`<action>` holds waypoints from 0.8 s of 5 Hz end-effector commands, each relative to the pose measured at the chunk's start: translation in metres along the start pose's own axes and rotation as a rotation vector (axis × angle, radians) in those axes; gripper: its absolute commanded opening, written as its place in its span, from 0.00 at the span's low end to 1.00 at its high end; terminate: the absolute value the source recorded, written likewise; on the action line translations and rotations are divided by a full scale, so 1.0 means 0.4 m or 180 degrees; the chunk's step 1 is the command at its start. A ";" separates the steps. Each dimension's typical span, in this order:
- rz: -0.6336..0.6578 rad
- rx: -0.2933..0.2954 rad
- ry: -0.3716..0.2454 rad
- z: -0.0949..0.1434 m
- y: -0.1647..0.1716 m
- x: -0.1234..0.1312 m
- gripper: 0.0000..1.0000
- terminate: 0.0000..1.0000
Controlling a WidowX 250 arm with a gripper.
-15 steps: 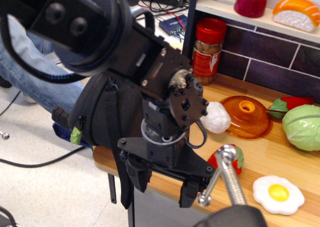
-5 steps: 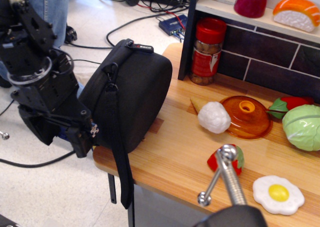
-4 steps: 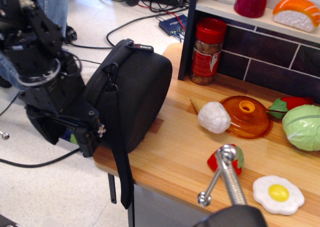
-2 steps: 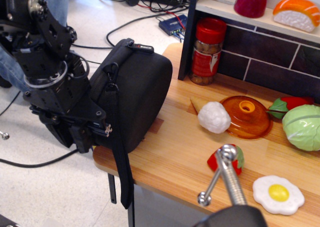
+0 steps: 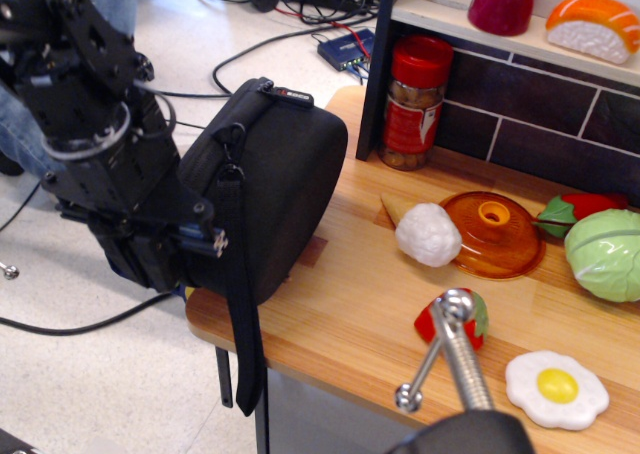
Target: Unzip zipper bag
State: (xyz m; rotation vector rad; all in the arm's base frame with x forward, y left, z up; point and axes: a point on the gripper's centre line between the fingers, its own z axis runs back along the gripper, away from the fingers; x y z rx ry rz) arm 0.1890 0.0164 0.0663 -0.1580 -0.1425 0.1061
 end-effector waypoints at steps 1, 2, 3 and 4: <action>0.0267 -0.0208 -0.0426 0.135 -0.047 0.096 0.00 0.00; 0.0404 -0.0294 -0.0413 0.161 -0.060 0.119 0.00 0.00; 0.0497 -0.0368 -0.0457 0.186 -0.065 0.136 0.00 0.00; 0.0562 -0.0388 -0.0313 0.188 -0.068 0.141 0.00 1.00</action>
